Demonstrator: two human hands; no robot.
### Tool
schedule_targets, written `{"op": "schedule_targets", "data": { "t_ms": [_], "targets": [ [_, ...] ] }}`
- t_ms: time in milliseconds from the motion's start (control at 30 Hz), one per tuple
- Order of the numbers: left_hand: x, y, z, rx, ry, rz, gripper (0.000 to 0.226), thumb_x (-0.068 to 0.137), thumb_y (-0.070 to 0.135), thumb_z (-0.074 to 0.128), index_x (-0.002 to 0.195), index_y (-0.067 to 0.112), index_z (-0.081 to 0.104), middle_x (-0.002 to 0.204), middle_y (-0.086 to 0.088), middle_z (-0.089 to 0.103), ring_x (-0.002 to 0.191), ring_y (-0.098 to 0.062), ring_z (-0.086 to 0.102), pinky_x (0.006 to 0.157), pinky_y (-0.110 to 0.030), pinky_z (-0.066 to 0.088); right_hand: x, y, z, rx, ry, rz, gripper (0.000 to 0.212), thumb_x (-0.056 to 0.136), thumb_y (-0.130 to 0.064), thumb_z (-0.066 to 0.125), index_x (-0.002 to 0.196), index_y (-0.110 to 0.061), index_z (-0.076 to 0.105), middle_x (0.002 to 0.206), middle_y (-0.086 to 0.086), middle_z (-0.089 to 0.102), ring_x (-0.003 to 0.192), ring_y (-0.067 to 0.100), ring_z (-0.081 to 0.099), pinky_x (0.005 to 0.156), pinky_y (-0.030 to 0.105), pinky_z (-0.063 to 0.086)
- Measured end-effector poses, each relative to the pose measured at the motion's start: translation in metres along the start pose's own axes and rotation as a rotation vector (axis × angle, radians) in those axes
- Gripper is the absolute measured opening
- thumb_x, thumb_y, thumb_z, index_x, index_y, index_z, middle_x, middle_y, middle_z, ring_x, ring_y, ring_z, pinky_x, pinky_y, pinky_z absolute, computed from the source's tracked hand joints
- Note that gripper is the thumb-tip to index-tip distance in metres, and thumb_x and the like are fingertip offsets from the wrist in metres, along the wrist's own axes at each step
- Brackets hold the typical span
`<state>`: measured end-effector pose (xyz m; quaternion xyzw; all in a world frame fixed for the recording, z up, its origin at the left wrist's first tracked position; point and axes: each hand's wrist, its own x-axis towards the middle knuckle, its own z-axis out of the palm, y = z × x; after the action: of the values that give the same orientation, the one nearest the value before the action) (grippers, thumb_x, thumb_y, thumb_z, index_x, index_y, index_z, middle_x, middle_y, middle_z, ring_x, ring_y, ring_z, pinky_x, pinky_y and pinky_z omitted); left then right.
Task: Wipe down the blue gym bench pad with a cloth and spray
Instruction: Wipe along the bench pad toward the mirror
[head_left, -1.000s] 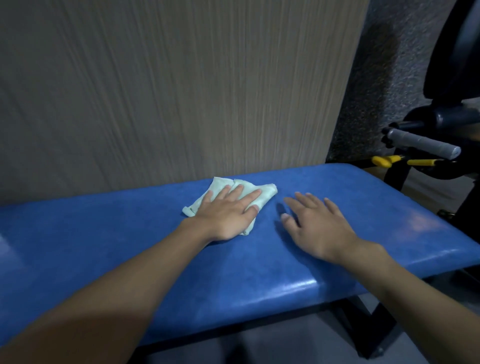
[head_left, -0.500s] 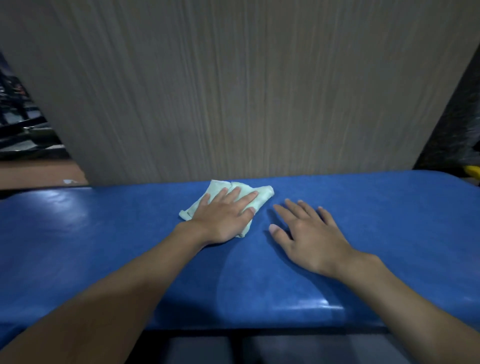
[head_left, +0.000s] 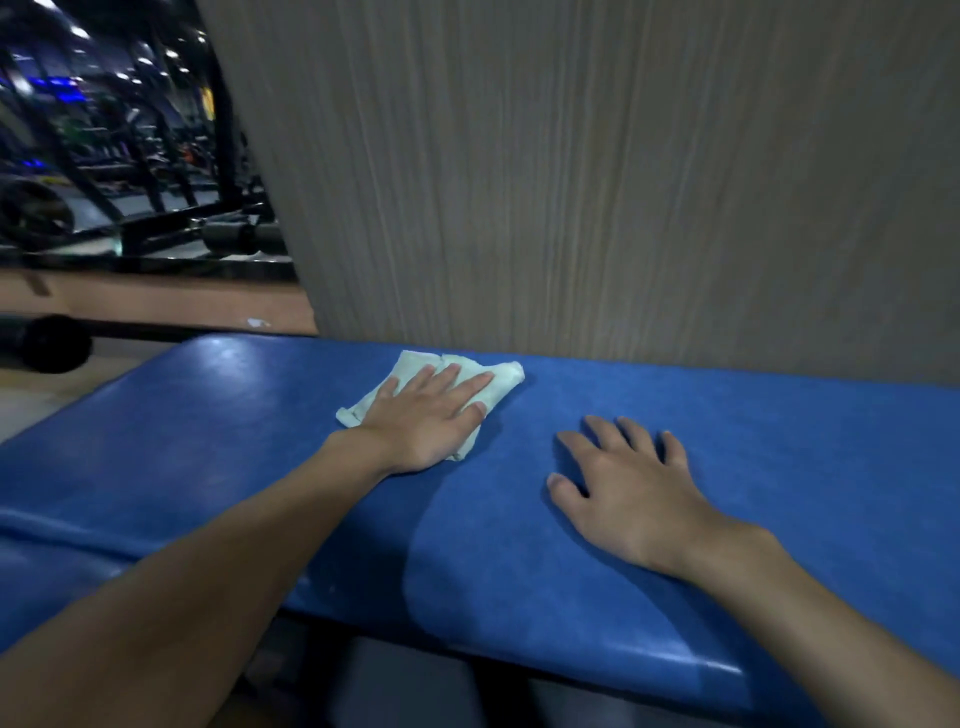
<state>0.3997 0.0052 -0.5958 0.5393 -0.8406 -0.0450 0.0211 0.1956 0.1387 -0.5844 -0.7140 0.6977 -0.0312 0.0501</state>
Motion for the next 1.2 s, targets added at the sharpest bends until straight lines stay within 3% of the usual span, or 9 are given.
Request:
{"op": "schedule_targets", "data": {
  "t_ms": [267,433,567,700,800,867,1200],
  "targets": [
    [-0.018,-0.069,-0.007,-0.012,0.002,-0.126,0.053,0.1,0.056,0.01,0.152,0.053,0.0,0.167,0.01,-0.002,0.153,-0.014,-0.005,0.121,-0.051,-0.001,0.033,-0.088,0.005,0.097,-0.025,-0.235,0.064,0.099,-0.062,0.017,0.156,-0.033,0.016,0.166,-0.003,0.004,0.152,0.02,-0.006,0.119,0.055,-0.008],
    [-0.028,-0.112,-0.014,0.001,0.0,-0.194,0.052,0.102,0.054,0.011,0.153,0.052,0.002,0.167,0.009,-0.001,0.153,-0.014,-0.004,0.12,-0.051,0.0,0.052,-0.136,0.006,0.063,-0.011,-0.326,0.056,0.1,-0.057,0.026,0.143,-0.024,0.042,0.158,0.003,0.025,0.149,0.025,0.007,0.119,0.057,-0.004],
    [-0.032,-0.16,-0.015,-0.029,0.024,-0.242,0.055,0.096,0.061,0.008,0.151,0.056,0.001,0.166,0.012,0.001,0.153,-0.014,-0.002,0.119,-0.054,0.001,0.058,-0.164,0.017,0.107,-0.052,-0.379,0.058,0.101,-0.056,0.021,0.153,-0.03,0.025,0.166,0.0,0.007,0.152,0.024,-0.003,0.119,0.056,-0.006],
    [-0.039,-0.226,-0.018,-0.07,0.04,-0.343,0.057,0.086,0.074,0.003,0.143,0.07,0.0,0.165,0.019,0.007,0.153,-0.015,0.002,0.117,-0.059,0.001,0.056,-0.166,0.029,0.069,-0.012,-0.385,0.059,0.1,-0.057,0.017,0.154,-0.033,0.017,0.166,-0.003,0.003,0.152,0.023,-0.006,0.119,0.055,-0.006],
    [-0.049,-0.26,-0.026,-0.045,0.06,-0.452,0.07,0.081,0.075,0.003,0.15,0.059,0.008,0.166,0.012,0.009,0.153,-0.017,0.005,0.119,-0.057,0.004,0.056,-0.164,0.028,0.061,0.011,-0.385,0.058,0.1,-0.058,0.017,0.153,-0.034,0.017,0.166,-0.004,0.005,0.152,0.022,-0.004,0.12,0.054,-0.004],
    [-0.057,-0.273,-0.03,-0.021,0.054,-0.52,0.063,0.091,0.069,0.009,0.152,0.053,0.008,0.167,0.009,0.008,0.153,-0.02,0.005,0.119,-0.057,0.003,0.057,-0.166,0.029,0.055,0.022,-0.388,0.058,0.1,-0.058,0.017,0.153,-0.035,0.018,0.166,-0.005,0.006,0.151,0.021,-0.003,0.12,0.054,-0.003],
    [-0.102,-0.288,-0.036,-0.028,0.036,-0.677,0.056,0.096,0.066,0.012,0.151,0.057,0.005,0.167,0.003,0.006,0.153,-0.026,0.005,0.117,-0.063,0.005,0.054,-0.163,0.027,0.136,0.034,-0.383,0.057,0.1,-0.057,0.022,0.152,-0.035,0.027,0.165,-0.006,0.012,0.152,0.018,0.002,0.121,0.051,-0.001]
  ]
}}
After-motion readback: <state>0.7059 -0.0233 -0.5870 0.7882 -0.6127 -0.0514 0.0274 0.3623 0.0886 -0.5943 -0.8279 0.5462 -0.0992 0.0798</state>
